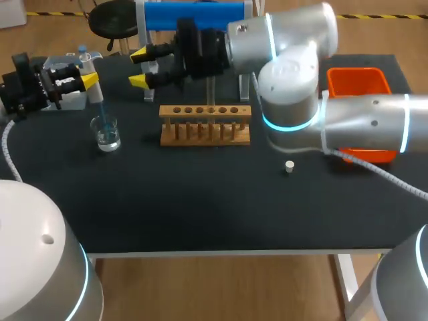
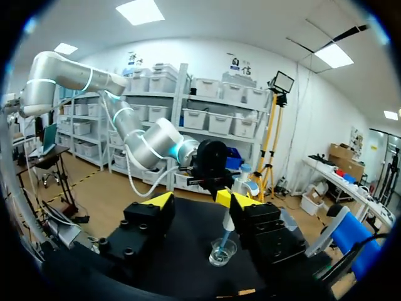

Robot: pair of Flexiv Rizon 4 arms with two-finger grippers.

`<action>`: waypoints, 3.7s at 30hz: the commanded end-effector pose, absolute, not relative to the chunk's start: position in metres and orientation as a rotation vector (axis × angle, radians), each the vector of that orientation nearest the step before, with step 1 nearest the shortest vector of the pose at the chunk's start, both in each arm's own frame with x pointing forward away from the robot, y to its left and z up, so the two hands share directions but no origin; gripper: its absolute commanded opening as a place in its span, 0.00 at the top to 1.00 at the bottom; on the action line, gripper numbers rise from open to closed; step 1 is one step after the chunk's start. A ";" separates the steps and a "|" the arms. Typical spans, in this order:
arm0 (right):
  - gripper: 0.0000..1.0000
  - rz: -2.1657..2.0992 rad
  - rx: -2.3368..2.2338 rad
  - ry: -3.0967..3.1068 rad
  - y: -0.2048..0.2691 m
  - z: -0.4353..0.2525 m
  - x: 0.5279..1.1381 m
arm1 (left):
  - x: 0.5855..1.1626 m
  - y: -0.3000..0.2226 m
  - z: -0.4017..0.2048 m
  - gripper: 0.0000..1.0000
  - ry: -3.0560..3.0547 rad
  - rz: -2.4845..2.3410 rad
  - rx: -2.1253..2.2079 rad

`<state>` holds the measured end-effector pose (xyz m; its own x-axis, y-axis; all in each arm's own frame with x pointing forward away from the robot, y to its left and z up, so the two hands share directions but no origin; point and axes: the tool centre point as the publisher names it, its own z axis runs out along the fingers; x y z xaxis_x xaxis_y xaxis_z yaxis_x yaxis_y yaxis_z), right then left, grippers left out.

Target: Invert the test tube, pick up the pipette, mount the tip to pipette, aspirate from beaker and dispense into the tube, eject the tip, return the pipette, and cap with the stopper.

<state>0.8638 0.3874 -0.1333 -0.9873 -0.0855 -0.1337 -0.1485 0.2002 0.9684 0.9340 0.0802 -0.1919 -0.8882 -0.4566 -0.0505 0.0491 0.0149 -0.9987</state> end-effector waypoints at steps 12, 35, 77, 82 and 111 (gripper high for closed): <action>1.00 2.179 -0.624 2.521 0.407 -0.121 0.883 | 0.934 0.081 -0.192 1.00 1.939 -1.938 -0.413; 1.00 2.394 -0.544 2.357 0.447 -0.094 0.908 | 0.934 0.081 -0.192 1.00 1.939 -1.938 -0.413; 1.00 2.396 -0.452 2.384 0.519 -0.109 0.931 | 0.934 0.081 -0.192 1.00 1.939 -1.938 -0.413; 1.00 2.389 -0.426 2.418 0.519 -0.116 0.930 | 0.934 0.081 -0.192 1.00 1.939 -1.938 -0.413; 1.00 2.339 -0.365 2.511 0.513 -0.153 0.921 | 0.934 0.081 -0.192 1.00 1.939 -1.938 -0.413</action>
<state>0.9222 0.5134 -0.1442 -0.9303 -0.3580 0.0799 0.0551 0.0791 0.9953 0.9326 0.0791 -0.1981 -0.8883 -0.4565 -0.0500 0.0481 0.0159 -0.9987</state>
